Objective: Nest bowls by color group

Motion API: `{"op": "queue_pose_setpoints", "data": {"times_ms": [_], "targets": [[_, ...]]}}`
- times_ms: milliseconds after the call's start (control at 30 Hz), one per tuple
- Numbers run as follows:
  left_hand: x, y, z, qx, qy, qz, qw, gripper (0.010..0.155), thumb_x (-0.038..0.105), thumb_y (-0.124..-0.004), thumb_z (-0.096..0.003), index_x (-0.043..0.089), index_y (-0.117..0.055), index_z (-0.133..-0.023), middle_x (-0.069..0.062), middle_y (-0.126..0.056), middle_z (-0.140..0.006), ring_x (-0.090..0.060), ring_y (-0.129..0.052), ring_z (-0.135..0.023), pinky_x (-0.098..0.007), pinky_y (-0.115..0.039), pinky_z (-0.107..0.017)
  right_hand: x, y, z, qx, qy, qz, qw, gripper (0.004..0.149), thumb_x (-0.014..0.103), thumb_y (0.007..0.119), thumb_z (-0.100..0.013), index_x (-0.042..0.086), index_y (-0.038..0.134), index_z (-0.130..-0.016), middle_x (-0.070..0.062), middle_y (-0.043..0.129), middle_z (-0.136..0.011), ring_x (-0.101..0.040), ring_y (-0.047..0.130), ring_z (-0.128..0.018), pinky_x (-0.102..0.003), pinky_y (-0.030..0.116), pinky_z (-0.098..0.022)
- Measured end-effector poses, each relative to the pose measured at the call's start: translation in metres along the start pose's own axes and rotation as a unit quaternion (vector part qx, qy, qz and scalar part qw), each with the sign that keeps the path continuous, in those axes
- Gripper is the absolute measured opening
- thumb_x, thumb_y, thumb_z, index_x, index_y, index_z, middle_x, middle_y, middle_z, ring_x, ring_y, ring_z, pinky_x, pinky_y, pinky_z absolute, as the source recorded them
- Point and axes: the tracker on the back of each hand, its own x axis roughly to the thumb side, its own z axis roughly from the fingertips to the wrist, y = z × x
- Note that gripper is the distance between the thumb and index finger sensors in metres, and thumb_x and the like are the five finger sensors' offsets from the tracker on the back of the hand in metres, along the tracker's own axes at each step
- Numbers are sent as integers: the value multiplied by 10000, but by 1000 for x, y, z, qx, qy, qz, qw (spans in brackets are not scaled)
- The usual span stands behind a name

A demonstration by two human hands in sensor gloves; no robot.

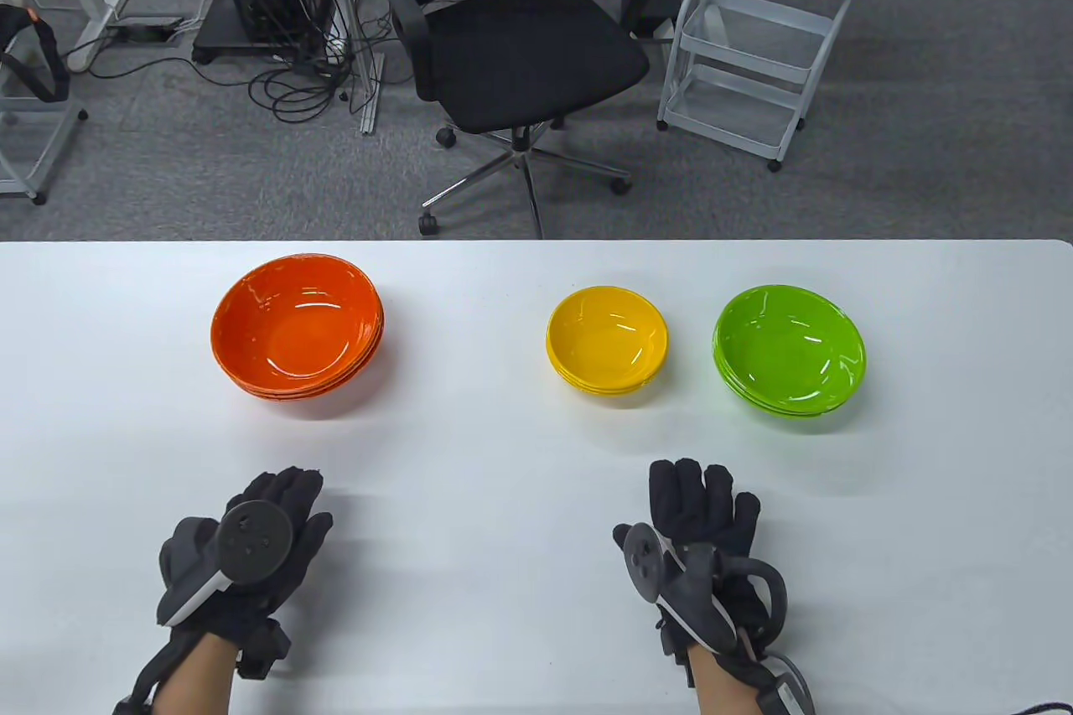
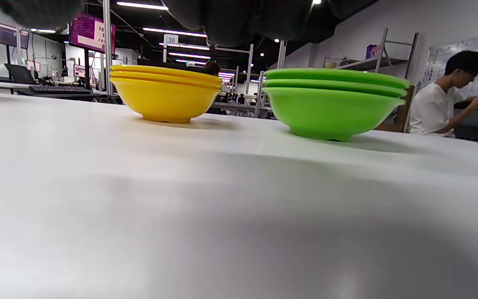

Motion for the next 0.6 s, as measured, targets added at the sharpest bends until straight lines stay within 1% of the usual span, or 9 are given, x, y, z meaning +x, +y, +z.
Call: {"op": "queue_pose_setpoints", "data": {"times_ms": [67, 200, 333, 433, 500, 567, 600], "targets": [[-5, -4, -1, -9, 11, 6, 1000, 646, 486, -579, -520, 186, -593, -1092, -191, -672, -1144, -516, -676, -1049, -640, -585, -753, -1, 0, -1, 15, 4, -28, 999, 847, 689, 589, -455, 243, 362, -1139, -49, 418, -1219, -407, 437, -1150, -664, 398, -810], [-9, -5, -1, -10, 24, -5, 1000, 655, 494, -587, -516, 183, -592, -1092, -193, -677, -1140, -516, -681, -1045, -642, -590, -748, -6, -3, 1, 7, 0, -27, 1000, 840, 683, 592, -453, 238, 381, -1134, -55, 442, -1212, -407, 472, -1140, -661, 430, -803], [-9, -10, 0, -18, 28, -1, 999, 657, 494, -592, -515, 174, -598, -1089, -200, -681, -1134, -522, -687, -1036, -645, -592, -742, -11, -6, 2, 9, 8, -59, 998, 838, 675, 597, -456, 230, 387, -1133, -62, 450, -1209, -415, 482, -1134, -663, 433, -799], [-5, -10, 0, -17, 24, -18, 999, 642, 478, -587, -517, 176, -606, -1083, -198, -689, -1130, -521, -696, -1031, -644, -601, -736, -13, -5, 3, 16, 11, -54, 998, 840, 674, 599, -455, 223, 392, -1134, -68, 447, -1209, -429, 484, -1129, -668, 434, -794], [-2, -10, 2, -7, 19, -19, 1000, 644, 478, -589, -516, 175, -604, -1083, -200, -685, -1130, -522, -695, -1030, -645, -601, -735, -14, -4, 4, 15, 10, -49, 999, 837, 674, 598, -455, 229, 392, -1133, -64, 444, -1211, -436, 485, -1127, -672, 431, -792], [2, -10, 2, -7, 10, -15, 1000, 663, 490, -591, -514, 171, -575, -1095, -212, -636, -1150, -540, -651, -1041, -656, -579, -737, -13, -5, 4, 16, 9, -45, 999, 841, 676, 597, -455, 231, 383, -1135, -60, 436, -1214, -440, 476, -1129, -676, 424, -792], [5, -10, 3, 1, 8, -20, 1000, 667, 493, -592, -512, 174, -569, -1098, -214, -615, -1160, -548, -633, -1046, -662, -570, -738, -12, -5, 4, 15, 8, -43, 999, 843, 676, 596, -455, 229, 380, -1136, -60, 436, -1214, -442, 475, -1129, -676, 424, -791]]}}
